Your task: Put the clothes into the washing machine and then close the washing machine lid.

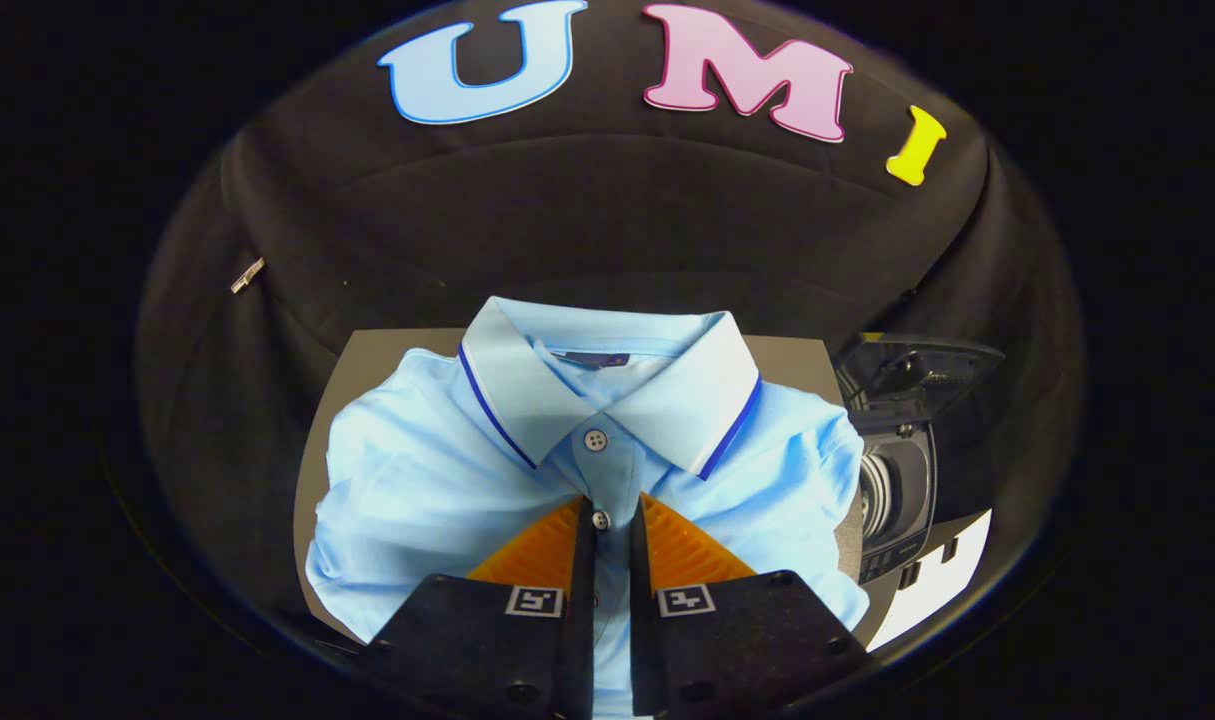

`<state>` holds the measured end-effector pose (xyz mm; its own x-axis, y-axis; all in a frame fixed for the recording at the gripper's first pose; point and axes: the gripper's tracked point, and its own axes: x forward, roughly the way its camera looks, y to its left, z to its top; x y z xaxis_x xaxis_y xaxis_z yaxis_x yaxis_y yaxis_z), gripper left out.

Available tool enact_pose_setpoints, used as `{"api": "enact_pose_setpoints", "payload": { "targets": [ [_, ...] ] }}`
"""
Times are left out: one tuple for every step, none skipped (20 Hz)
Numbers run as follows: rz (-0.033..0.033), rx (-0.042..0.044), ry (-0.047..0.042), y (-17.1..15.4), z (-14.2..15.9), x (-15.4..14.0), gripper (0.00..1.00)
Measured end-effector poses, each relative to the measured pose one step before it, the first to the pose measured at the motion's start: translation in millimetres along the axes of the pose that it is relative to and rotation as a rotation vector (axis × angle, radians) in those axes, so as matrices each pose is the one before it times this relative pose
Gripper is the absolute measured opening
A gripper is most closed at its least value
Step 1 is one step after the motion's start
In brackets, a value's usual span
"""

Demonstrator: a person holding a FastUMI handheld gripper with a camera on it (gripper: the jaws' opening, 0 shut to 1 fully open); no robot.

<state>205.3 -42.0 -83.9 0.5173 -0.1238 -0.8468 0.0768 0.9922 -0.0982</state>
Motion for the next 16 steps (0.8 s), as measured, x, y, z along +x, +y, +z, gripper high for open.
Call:
{"api": "enact_pose_setpoints", "payload": {
  "targets": [
    [-0.00560,-0.00119,-0.01197,1.05,0.57,-0.07,0.20],
    [0.00129,-0.01072,0.00274,0.06,0.14,-0.85,0.13],
    [-0.00215,-0.00750,-0.00578,-1.48,-1.70,0.83,0.06],
    [-0.00200,-0.00386,-0.01094,0.37,-0.36,0.40,0.05],
    [-0.00056,-0.01757,-0.01243,0.57,2.30,-0.78,0.05],
    [-0.00353,-0.01804,-0.01613,0.84,0.87,-1.02,0.05],
    [-0.00504,-0.01573,-0.01879,0.50,0.09,-1.45,0.05],
    [-0.00313,-0.01694,-0.02839,1.02,1.55,-1.83,0.05],
    [-0.00270,-0.01934,-0.03361,-0.01,2.34,-3.19,0.05],
    [-0.00602,-0.01140,-0.02995,-1.73,0.90,-5.05,0.05],
    [0.00248,0.00459,-0.03410,1.96,0.97,-6.26,0.05],
    [0.00077,0.00972,-0.03353,0.97,3.93,-5.77,0.05],
    [0.00512,0.01158,-0.03781,1.52,2.96,-8.05,0.05],
    [0.00137,0.00693,-0.03749,-0.97,5.30,-7.65,0.06],
    [-0.00214,0.01275,-0.03508,-2.53,4.79,-8.48,0.05],
    [-0.00159,0.01432,-0.02758,-2.26,3.37,-8.19,0.05]
  ]
}}
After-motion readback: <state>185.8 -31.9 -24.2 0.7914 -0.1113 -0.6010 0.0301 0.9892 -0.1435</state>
